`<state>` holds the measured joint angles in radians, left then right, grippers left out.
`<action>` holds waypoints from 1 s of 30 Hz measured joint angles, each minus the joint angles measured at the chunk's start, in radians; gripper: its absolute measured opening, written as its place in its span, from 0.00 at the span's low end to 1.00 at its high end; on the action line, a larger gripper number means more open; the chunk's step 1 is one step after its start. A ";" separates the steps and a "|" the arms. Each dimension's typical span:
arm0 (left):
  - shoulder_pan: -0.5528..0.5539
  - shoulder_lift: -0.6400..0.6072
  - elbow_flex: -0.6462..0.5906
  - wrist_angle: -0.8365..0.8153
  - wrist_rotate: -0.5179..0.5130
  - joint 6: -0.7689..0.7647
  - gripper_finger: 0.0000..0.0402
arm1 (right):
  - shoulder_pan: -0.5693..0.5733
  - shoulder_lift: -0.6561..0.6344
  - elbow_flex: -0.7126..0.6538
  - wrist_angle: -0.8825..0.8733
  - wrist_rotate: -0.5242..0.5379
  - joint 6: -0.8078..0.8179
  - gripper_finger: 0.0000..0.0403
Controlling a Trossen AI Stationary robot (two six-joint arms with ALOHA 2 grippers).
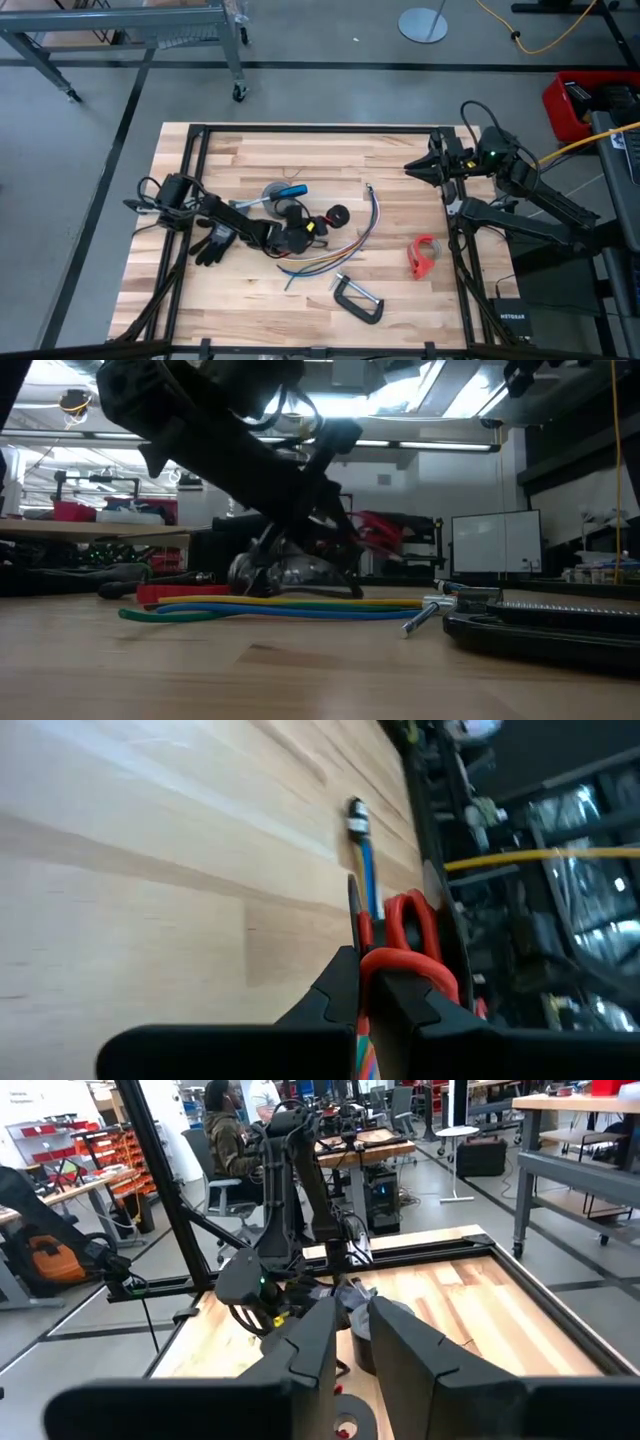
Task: Coil cords
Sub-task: Coil the red wire onto the black spool
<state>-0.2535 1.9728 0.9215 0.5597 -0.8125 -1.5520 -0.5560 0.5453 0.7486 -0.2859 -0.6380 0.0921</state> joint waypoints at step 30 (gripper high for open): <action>0.125 -0.005 0.004 -0.273 0.246 -0.384 0.00 | -0.001 0.000 0.000 -0.002 -0.001 -0.101 0.17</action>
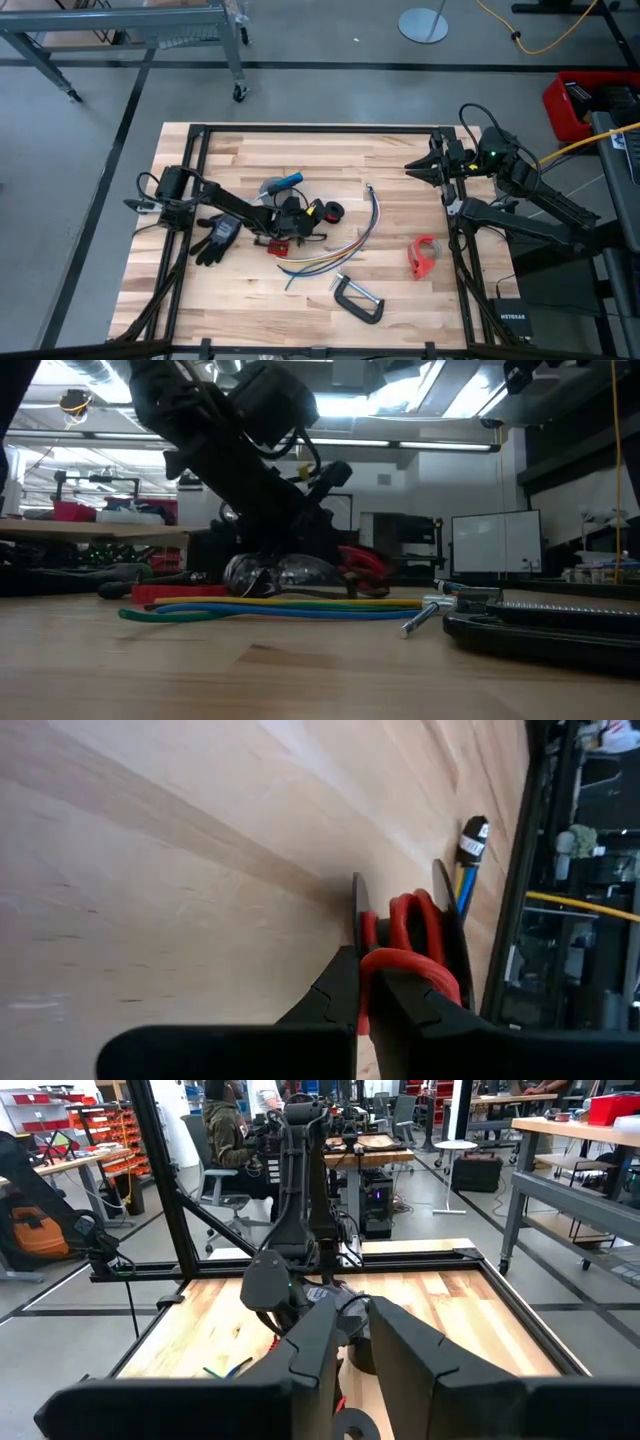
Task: Coil cords
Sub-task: Coil the red wire onto the black spool
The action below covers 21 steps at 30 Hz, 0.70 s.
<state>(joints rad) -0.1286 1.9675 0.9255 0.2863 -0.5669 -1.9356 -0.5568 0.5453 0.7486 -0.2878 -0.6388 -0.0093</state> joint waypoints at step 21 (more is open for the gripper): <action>0.005 0.006 -0.005 0.160 0.132 0.085 0.22 | 0.000 0.000 0.000 -0.024 0.000 -0.001 0.17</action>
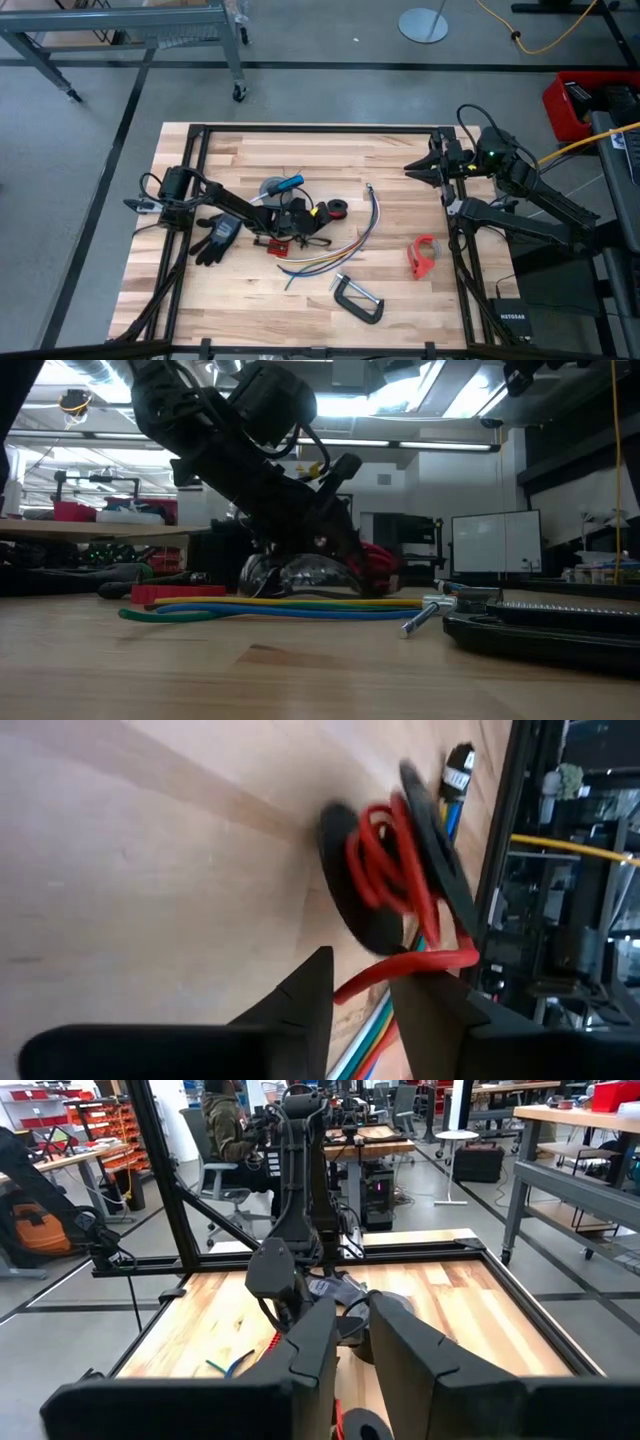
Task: Coil cords
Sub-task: Coil the red wire onto the black spool
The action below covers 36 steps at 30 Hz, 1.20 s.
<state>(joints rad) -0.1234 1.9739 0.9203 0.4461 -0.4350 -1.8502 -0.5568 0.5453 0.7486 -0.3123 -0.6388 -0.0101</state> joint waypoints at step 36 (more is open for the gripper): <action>-0.048 -0.019 -0.001 0.006 0.212 -0.194 0.07 | 0.000 -0.001 0.000 -0.089 0.002 -0.051 0.17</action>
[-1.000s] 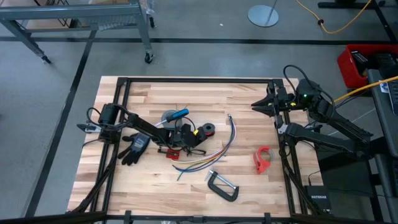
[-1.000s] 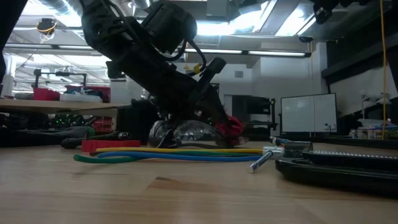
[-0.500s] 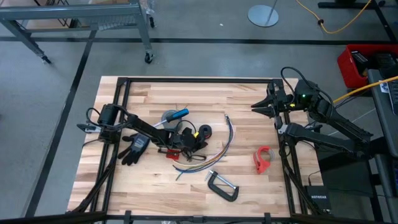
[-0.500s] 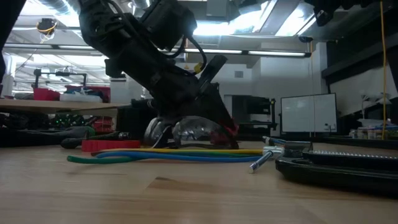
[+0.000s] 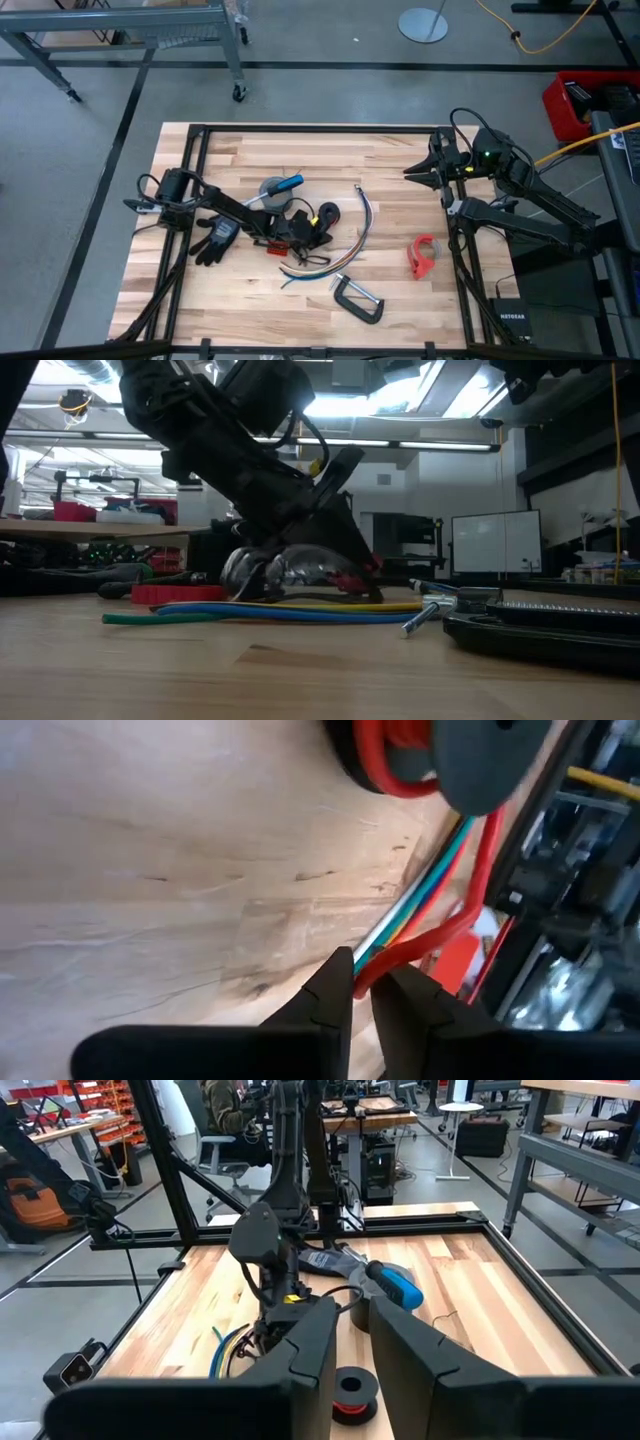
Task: Coil cords
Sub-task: Coil the red wire onto the black spool, then return to Home Position
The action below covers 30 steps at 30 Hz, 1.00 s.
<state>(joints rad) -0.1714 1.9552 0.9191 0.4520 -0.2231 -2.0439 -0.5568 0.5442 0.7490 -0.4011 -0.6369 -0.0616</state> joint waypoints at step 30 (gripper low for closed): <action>0.003 -0.022 0.002 -0.053 0.297 0.080 0.37 | 0.000 -0.006 0.000 0.001 0.002 -0.009 0.17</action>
<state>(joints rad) -0.1688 1.9331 0.9211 0.3993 0.0742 -1.9635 -0.5568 0.5381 0.7490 -0.4002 -0.6353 -0.0703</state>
